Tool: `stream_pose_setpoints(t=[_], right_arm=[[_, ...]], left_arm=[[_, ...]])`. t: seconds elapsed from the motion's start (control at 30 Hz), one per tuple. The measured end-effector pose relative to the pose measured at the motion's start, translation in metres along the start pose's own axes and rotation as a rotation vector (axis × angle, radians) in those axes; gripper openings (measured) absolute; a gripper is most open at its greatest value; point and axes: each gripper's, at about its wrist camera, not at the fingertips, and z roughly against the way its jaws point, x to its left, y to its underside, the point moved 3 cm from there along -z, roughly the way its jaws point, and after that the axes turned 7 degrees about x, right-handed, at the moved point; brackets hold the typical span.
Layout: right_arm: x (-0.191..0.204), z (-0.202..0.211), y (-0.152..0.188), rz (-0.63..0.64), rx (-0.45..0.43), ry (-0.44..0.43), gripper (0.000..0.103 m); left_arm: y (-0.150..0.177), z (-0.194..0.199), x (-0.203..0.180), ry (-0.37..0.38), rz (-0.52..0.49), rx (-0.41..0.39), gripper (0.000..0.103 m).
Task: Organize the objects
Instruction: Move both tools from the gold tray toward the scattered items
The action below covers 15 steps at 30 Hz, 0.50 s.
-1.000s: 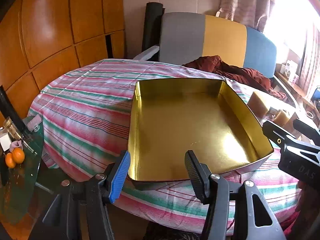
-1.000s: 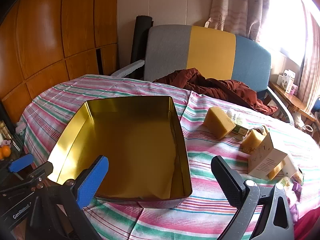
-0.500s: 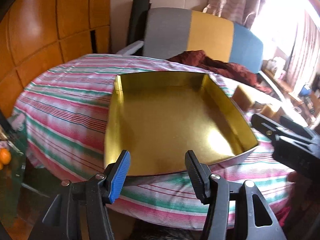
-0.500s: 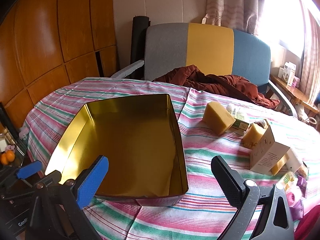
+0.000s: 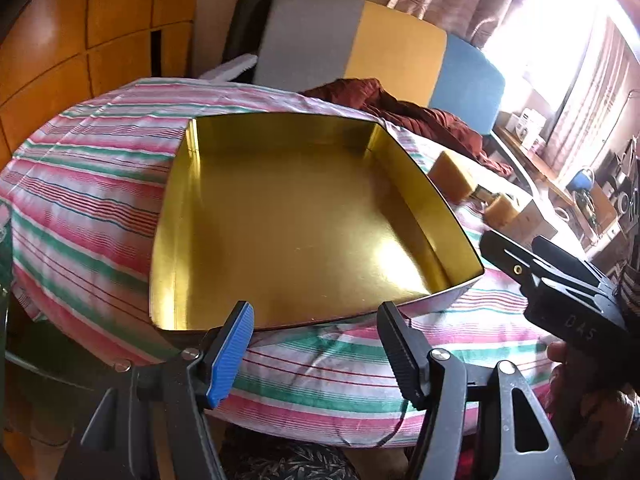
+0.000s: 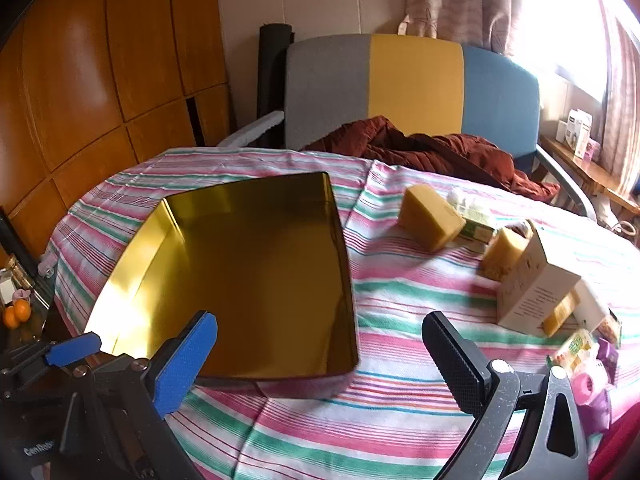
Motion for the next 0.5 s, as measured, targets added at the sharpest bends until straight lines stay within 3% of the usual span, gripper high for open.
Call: stream_pose_setpoints(t=[0.3, 0.5], right_arm=[[-0.079, 0.026, 0.014, -0.101, 0.029, 0.065, 0.103], [-0.165, 0.057, 0.016, -0.236, 0.054, 0.142, 0.103]], left_arm=[[-0.021, 0.013, -0.05, 0.101, -0.163, -0.064, 0.083], [-0.029, 0.006, -0.102, 0.173, -0.318, -0.024, 0.083]])
